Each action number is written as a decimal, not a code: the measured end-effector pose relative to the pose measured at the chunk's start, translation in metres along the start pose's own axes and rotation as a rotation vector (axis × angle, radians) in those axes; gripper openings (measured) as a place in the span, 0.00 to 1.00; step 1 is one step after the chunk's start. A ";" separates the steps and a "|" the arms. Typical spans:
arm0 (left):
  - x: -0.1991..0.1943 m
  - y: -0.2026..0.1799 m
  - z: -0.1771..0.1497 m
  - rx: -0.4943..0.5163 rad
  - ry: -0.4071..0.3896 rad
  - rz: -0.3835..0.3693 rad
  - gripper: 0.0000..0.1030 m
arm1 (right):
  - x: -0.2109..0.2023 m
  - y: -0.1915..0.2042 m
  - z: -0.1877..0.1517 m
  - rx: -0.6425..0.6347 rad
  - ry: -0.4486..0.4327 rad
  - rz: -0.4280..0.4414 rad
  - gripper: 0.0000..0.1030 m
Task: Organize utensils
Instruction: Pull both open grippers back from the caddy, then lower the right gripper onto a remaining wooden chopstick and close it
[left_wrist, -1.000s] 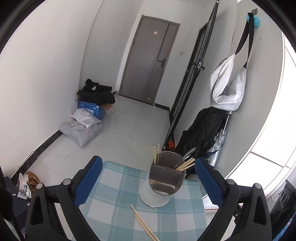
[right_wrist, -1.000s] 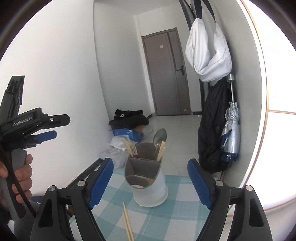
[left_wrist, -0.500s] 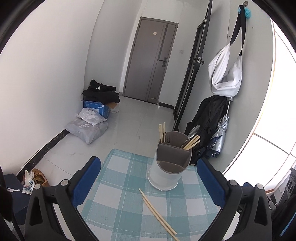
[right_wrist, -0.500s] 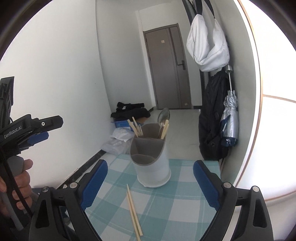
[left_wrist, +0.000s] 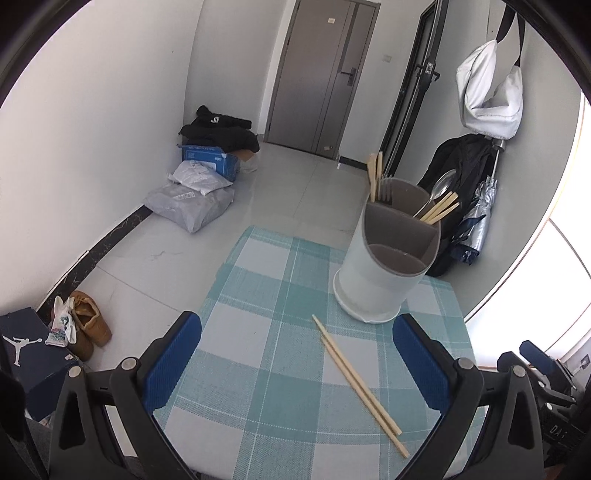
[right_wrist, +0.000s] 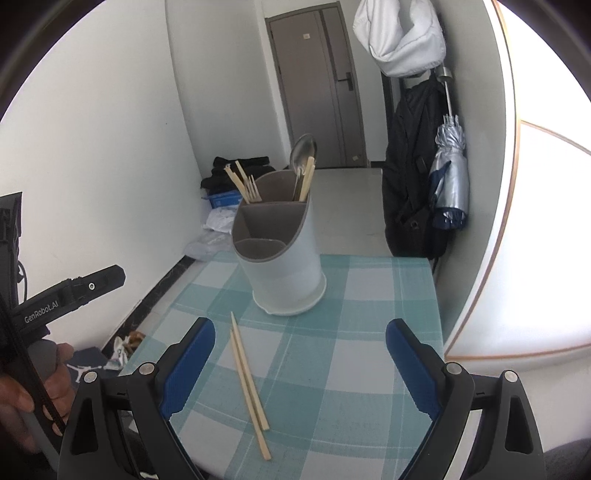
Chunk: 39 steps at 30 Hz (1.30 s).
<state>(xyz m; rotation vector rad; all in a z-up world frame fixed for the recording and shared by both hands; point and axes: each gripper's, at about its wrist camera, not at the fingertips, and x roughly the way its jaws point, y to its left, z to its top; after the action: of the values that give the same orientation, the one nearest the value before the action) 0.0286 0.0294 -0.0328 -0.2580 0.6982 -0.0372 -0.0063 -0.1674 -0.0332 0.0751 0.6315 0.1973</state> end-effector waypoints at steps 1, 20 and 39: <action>0.003 0.003 -0.002 -0.014 0.021 -0.001 0.99 | 0.005 0.001 -0.001 -0.005 0.014 -0.008 0.92; 0.027 0.057 0.022 -0.243 0.138 -0.001 0.99 | 0.106 0.039 -0.008 -0.189 0.339 -0.035 0.87; 0.033 0.070 0.024 -0.321 0.187 -0.050 0.99 | 0.176 0.073 -0.023 -0.282 0.507 0.044 0.41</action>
<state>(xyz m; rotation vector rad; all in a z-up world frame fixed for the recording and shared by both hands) 0.0657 0.0989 -0.0531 -0.5850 0.8835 0.0037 0.1072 -0.0592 -0.1438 -0.2415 1.1006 0.3508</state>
